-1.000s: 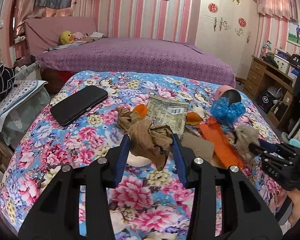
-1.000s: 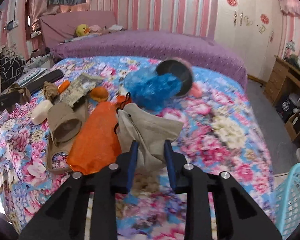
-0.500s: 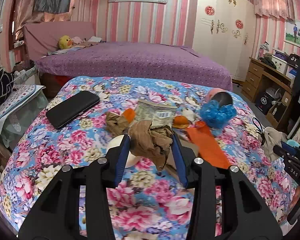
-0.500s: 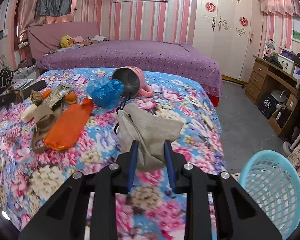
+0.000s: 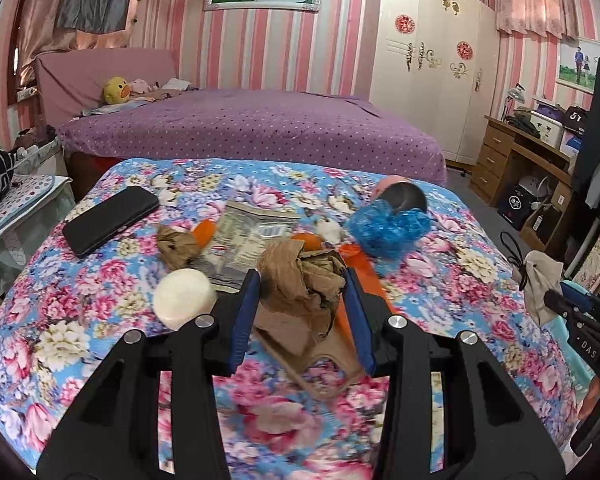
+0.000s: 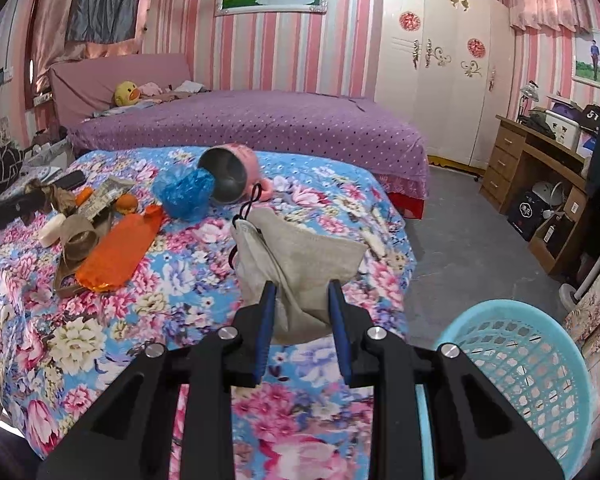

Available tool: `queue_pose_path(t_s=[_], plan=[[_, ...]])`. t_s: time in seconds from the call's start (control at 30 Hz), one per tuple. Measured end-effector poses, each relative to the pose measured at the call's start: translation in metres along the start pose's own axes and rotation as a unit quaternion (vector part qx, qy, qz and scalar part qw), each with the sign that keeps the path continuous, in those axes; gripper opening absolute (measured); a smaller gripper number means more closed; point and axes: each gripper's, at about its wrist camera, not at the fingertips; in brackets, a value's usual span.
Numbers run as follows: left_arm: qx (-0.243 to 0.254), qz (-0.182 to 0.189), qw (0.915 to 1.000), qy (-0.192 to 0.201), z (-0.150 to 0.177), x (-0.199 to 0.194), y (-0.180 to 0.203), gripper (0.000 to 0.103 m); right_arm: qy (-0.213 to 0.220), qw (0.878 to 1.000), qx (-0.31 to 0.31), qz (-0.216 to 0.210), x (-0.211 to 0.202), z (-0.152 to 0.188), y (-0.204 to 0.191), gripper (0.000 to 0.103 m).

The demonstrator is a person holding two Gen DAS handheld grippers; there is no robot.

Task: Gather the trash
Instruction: 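Carry both items to the blue basket and open the left tool over it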

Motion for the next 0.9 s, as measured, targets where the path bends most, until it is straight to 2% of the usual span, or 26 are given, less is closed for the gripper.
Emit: queue_pose_path(t_s=[0.17,0.27,0.6,0.73,0.9], plan=[[0.019,0.004,0.9998,0.000,0.005,0.002,0.024,0.041,0.005,1.000,0.014,0.008,-0.006,0.001,0.023,0.027],[0.012,0.017,0.9998,-0.002,0.008,0.003,0.035,0.041,0.008,1.000,0.025,0.014,-0.009,0.003,0.039,0.027],[0.027,0.033,0.9991,0.000,0.011,0.006,0.086,0.041,0.004,0.997,0.045,0.059,-0.019,0.016,0.096,0.027],[0.055,0.032,0.9979,0.010,0.011,0.004,0.113,0.041,0.000,0.995,0.066,0.073,-0.021,0.024,0.126,0.027],[0.041,0.067,0.9969,0.004,0.011,0.010,0.136,0.041,-0.006,0.993,0.082,0.088,-0.024,0.034,0.151,0.027]])
Point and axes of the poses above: each gripper's, at about its wrist camera, not at the fingertips, and x roughly the way its jaws point, y to its right, z to its underside, and after that the axes turned 4 degrees about z, right-handed
